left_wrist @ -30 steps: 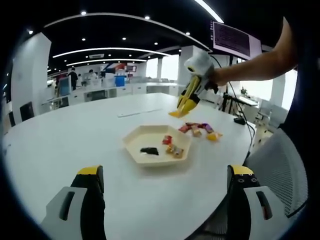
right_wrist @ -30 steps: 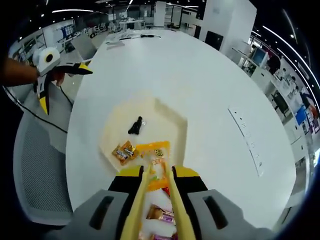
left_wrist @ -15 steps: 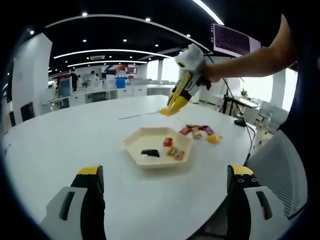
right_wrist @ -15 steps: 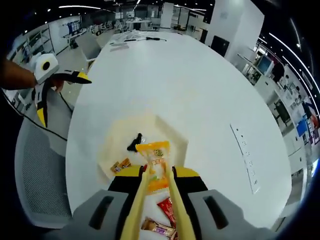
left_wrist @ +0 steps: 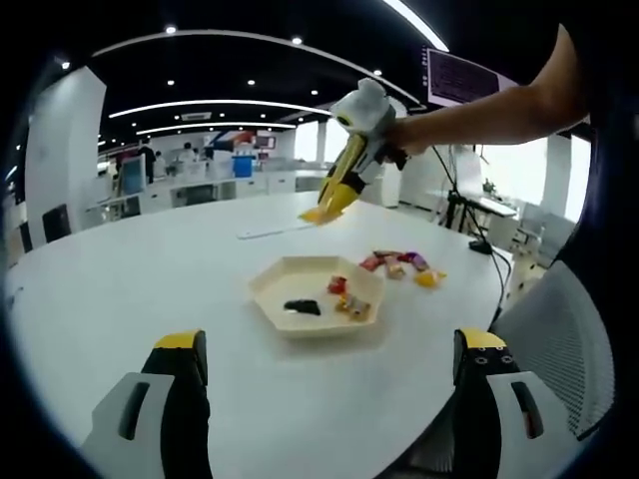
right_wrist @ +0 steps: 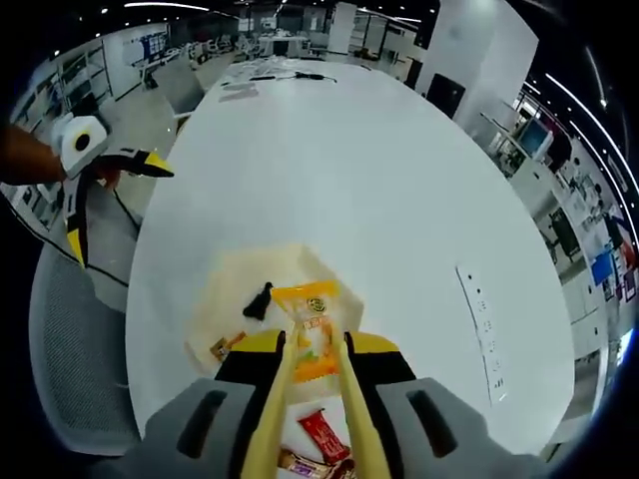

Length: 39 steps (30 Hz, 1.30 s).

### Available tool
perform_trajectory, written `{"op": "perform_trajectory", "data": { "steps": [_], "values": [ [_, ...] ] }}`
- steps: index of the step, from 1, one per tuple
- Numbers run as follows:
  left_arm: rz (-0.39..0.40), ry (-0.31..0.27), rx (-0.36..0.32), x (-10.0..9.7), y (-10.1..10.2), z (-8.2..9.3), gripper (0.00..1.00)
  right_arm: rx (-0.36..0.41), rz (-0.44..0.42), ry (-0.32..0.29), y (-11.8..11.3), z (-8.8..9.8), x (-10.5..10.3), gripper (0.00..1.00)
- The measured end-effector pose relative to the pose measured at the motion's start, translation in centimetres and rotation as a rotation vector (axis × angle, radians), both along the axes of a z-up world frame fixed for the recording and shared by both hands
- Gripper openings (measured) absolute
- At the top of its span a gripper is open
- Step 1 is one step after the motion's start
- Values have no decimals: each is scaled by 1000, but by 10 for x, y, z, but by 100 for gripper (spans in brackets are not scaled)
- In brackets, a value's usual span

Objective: Place the target food into the container with the food tongs after gripping and lifting it, then release it inside without dropping or visibly crushing the food.

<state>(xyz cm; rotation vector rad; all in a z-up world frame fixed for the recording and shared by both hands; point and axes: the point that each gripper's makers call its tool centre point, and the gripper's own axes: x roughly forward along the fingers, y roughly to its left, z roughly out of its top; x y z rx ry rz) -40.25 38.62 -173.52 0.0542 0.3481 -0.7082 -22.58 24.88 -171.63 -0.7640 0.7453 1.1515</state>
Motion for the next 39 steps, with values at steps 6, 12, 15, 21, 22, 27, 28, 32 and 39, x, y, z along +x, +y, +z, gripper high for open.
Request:
{"op": "perform_trajectory", "data": {
  "steps": [6, 12, 15, 21, 22, 27, 28, 32, 39],
  "values": [
    [0, 5, 1, -1, -1, 0, 99, 10, 6, -5, 9, 0, 0, 23],
    [10, 5, -5, 1, 1, 0, 99, 34, 24, -4, 14, 3, -2, 26],
    [6, 4, -2, 0, 0, 0, 99, 32, 25, -10, 13, 3, -3, 26],
    [4, 6, 2, -1, -1, 0, 99, 41, 24, -19, 9, 7, -2, 27],
    [3, 6, 3, -1, -1, 0, 99, 44, 23, -21, 9, 8, -1, 27],
    [5, 6, 3, 0, 0, -1, 99, 55, 22, -31, 7, 13, -4, 27],
    [5, 6, 3, 0, 0, -1, 99, 57, 23, -32, 7, 13, -4, 27],
    [2, 5, 4, -1, 0, -1, 99, 69, 23, -36, 4, 18, -8, 27],
    [-2, 6, -2, -1, -1, 0, 99, 99, 2, -51, -9, 25, -13, 28]
  ]
}}
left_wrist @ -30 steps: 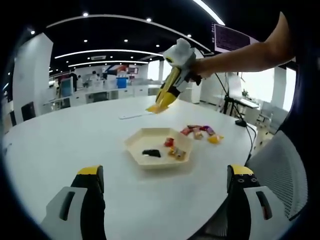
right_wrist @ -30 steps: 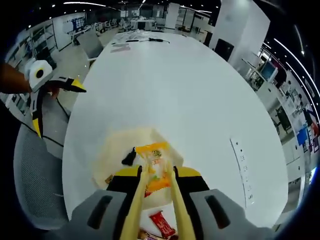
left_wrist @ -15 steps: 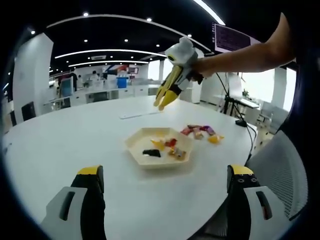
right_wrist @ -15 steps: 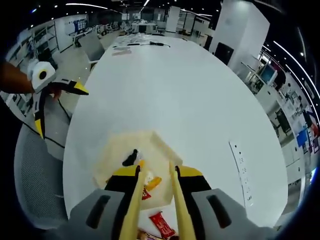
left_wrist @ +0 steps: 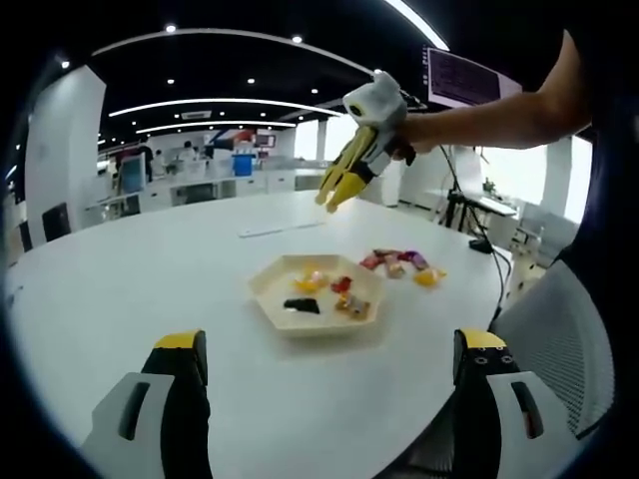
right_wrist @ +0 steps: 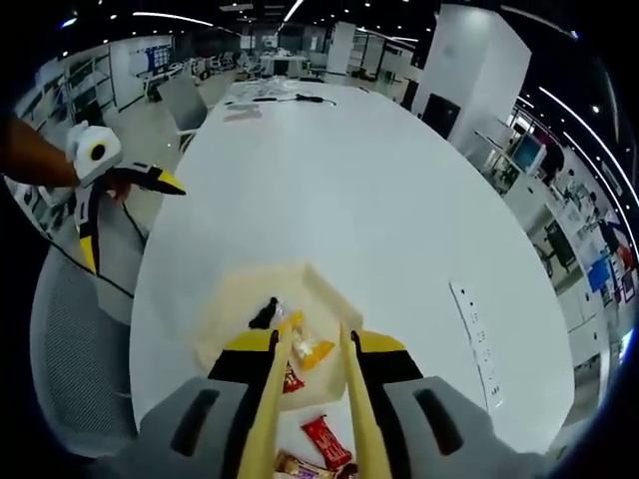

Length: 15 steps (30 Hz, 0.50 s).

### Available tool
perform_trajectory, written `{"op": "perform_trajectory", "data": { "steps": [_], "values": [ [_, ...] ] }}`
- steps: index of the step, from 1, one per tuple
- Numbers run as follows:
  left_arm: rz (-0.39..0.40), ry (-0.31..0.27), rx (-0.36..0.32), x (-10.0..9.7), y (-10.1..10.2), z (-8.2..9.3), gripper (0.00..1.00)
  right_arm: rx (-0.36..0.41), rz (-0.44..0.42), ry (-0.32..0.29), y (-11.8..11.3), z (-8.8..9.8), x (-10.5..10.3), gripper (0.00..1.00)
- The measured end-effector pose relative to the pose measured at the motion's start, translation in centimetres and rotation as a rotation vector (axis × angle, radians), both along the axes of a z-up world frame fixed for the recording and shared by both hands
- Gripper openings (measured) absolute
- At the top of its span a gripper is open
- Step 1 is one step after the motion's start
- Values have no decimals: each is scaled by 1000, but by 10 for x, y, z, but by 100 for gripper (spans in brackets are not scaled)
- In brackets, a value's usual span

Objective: Place the target food into the container with the food tongs after gripping and lifting it, then release it inside without dropping or visibly crushing the food.

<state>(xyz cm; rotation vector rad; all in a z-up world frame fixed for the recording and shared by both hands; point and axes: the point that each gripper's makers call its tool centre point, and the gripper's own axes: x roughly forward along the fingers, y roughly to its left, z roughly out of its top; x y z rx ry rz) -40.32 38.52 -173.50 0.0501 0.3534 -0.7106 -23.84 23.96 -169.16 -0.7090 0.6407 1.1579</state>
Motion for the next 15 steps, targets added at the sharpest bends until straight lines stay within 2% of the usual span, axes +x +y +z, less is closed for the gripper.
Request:
{"op": "perform_trajectory", "data": {
  "steps": [8, 10, 15],
  "values": [
    [1, -2, 5, 1, 1, -1, 99, 48, -56, 1, -24, 1, -10, 28],
    [0, -3, 7, 0, 1, -1, 99, 52, -59, -43, -33, 1, -9, 27],
    [-1, 2, 5, 0, 1, -2, 100, 78, -88, -53, -47, 4, -14, 27]
  ]
}}
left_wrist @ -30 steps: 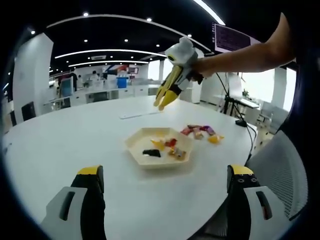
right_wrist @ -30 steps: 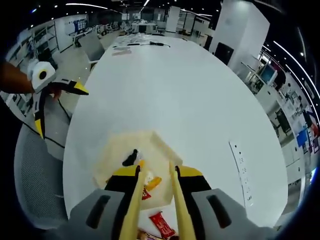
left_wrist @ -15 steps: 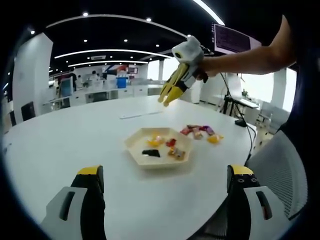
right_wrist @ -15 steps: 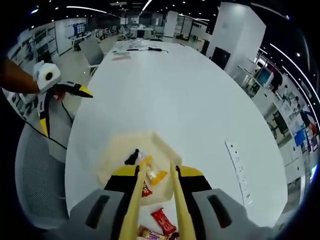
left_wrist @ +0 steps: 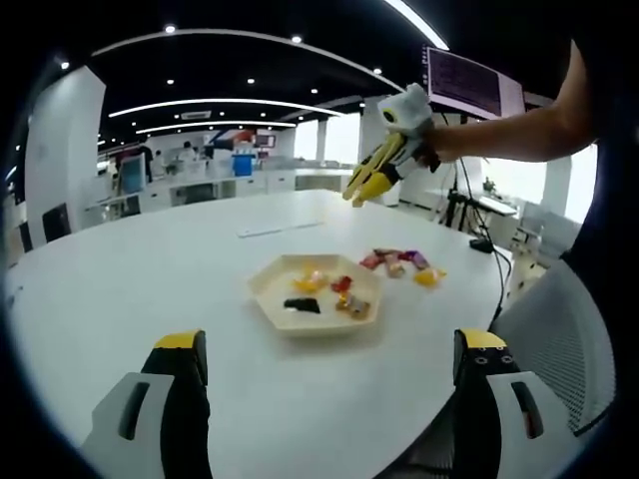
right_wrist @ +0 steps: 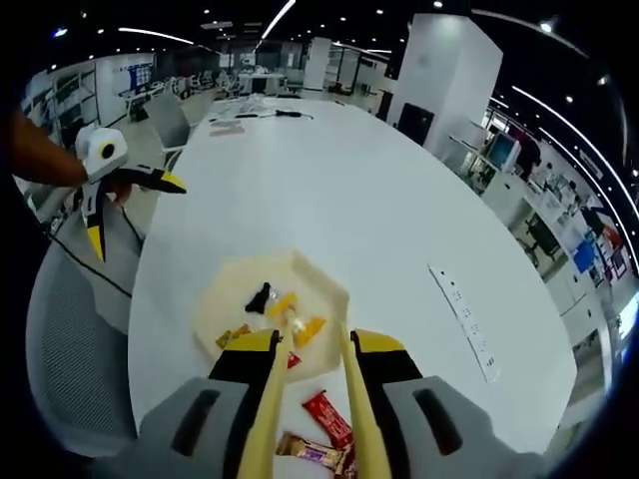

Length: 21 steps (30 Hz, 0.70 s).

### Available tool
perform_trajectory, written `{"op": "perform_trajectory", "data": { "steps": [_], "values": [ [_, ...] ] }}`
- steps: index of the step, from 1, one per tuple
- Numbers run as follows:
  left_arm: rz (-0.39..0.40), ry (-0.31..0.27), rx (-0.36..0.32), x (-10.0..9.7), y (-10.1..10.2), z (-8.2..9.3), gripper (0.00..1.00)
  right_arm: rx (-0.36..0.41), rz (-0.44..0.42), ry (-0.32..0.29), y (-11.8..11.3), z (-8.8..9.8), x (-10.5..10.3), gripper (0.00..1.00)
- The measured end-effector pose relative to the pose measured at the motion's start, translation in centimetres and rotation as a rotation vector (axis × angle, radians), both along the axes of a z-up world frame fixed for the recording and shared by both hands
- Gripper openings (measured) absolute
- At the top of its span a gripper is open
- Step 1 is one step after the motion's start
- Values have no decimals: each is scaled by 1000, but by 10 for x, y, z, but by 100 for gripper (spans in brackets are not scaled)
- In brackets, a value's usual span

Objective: Place the target food into the container with the food tongs after gripping and lifting it, then release it inside without dropping or visibly crushing the food.

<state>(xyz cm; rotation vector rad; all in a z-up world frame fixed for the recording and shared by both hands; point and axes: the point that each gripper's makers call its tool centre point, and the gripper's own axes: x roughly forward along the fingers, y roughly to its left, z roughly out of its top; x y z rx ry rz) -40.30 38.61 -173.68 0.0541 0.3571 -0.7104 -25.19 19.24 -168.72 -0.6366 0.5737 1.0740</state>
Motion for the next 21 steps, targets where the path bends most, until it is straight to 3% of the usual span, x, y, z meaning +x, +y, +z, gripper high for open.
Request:
{"op": "perform_trajectory", "data": {
  "steps": [8, 21],
  "values": [
    [-19, 3, 6, -2, -3, -2, 100, 56, -62, -6, -29, 6, -11, 28],
    [-35, 8, 28, -4, -6, -5, 100, 100, -163, 2, -79, -12, -38, 28]
  ]
}}
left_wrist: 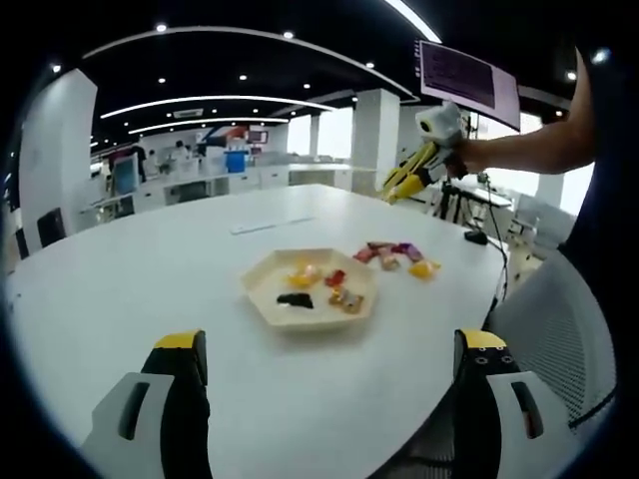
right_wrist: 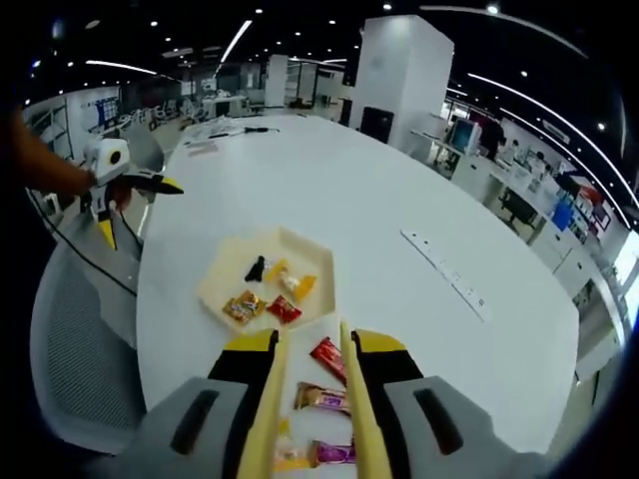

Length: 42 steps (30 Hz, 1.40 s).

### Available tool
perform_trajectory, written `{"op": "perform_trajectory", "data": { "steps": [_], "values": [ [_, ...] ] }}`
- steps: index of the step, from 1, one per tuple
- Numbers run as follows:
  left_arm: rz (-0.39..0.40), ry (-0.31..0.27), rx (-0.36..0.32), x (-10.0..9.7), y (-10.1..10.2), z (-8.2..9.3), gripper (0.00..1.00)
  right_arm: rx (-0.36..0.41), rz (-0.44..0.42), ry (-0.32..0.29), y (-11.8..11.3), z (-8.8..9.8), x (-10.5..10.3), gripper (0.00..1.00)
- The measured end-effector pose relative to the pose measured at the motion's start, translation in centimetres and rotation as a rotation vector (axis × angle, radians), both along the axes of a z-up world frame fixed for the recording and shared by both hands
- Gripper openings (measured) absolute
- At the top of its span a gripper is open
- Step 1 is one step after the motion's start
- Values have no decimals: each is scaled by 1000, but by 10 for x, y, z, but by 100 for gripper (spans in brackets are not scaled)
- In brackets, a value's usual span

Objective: Place the target food into the container with the food tongs after gripping and lifting it, then release it inside without dropping or visibly crushing the food.

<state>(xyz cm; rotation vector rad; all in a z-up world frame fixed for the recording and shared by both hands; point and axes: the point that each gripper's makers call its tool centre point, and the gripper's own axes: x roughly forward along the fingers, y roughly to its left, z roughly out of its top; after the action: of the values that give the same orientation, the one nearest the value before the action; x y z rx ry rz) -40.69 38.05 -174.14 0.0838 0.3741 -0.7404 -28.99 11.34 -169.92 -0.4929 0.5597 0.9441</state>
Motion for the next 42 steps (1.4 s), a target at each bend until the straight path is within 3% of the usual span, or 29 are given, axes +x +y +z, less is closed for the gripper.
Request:
{"op": "perform_trajectory", "data": {
  "steps": [7, 15, 28, 42],
  "values": [
    [-1, 7, 0, 0, 0, -1, 100, 21, -52, -11, -24, 1, -11, 28],
    [2, 8, -5, 0, 0, -1, 100, 34, -75, -4, -43, -12, -33, 29],
    [-13, 14, -2, -2, -3, -2, 100, 71, -96, -9, -55, -20, -51, 29],
    [-17, 14, 2, -3, -4, -2, 100, 56, -94, 19, -67, -34, -72, 29]
  ]
}}
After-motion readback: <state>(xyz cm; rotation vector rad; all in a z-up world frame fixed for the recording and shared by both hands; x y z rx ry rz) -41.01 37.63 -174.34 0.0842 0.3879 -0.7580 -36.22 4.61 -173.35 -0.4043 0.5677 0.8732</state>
